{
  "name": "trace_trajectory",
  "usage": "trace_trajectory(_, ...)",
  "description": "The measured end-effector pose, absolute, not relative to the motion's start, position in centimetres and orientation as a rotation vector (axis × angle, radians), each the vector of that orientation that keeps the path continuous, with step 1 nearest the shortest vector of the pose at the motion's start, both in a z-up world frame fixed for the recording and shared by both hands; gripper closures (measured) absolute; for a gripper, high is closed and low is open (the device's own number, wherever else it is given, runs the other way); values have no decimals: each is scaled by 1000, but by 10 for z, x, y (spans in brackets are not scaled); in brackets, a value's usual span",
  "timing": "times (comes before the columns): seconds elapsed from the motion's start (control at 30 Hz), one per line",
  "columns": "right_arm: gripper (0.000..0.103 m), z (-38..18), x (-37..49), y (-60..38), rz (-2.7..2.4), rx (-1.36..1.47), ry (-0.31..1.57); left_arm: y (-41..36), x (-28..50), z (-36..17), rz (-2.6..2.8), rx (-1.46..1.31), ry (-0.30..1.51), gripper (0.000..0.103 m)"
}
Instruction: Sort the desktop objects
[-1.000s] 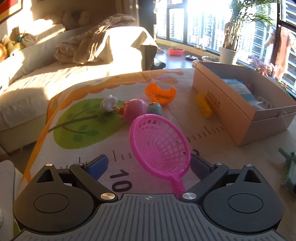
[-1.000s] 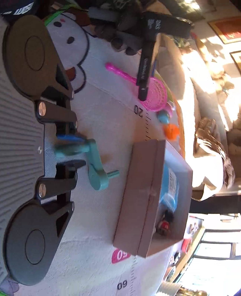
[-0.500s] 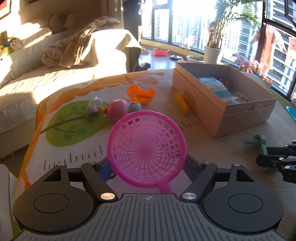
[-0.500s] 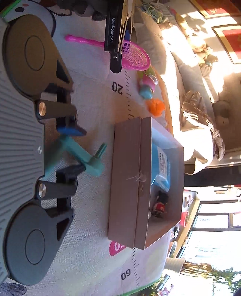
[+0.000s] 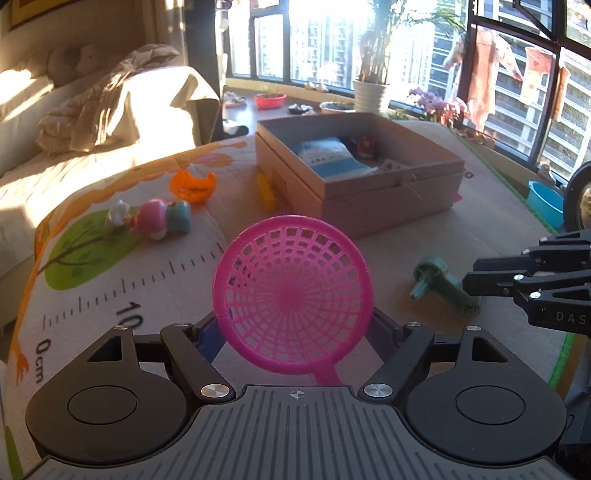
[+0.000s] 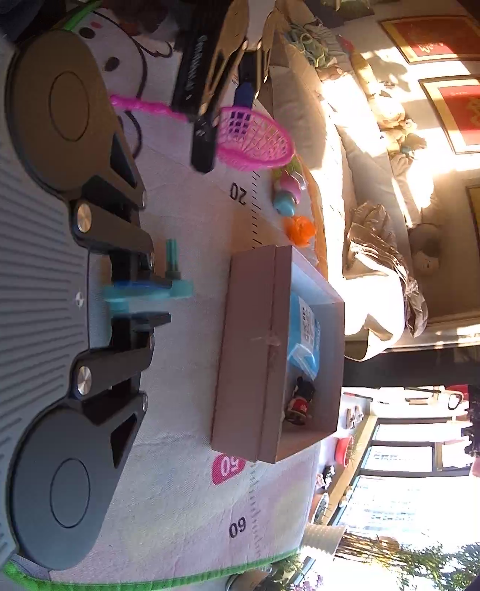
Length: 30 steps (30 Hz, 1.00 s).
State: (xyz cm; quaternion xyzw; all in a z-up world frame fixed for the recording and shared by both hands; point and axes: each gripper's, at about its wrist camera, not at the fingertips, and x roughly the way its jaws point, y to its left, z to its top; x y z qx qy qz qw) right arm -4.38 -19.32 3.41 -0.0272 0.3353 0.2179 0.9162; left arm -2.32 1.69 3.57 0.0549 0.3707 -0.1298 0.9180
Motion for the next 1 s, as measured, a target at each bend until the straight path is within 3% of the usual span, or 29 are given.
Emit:
trace_trajectory(0.07, 59, 31, -47, -193, 450, -63, 685, 13, -27, 26, -270, 127, 781, 19)
trace_trajectory(0.17, 54, 25, -45, -191, 443, -73, 677, 13, -30, 18, -274, 127, 802, 11)
trace_trajectory(0.23, 40, 21, -39, -188, 429, -72, 672, 13, -31, 14, -272, 128, 808, 8)
trace_trajectory(0.37, 30, 8, -22, -183, 392, -47, 694, 15, -34, 10, -268, 118, 808, 6)
trace_trajectory(0.57, 0, 3, -15, -180, 423, -33, 722, 34, -33, 23, -349, -1, 766, 4)
trace_trajectory(0.8, 0, 3, -14, -180, 430, -28, 734, 75, 29, 51, -13, -11, 622, 1)
trace_trajectory(1.0, 0, 1, -18, -171, 408, -89, 727, 97, 117, 29, 54, -99, 752, 1)
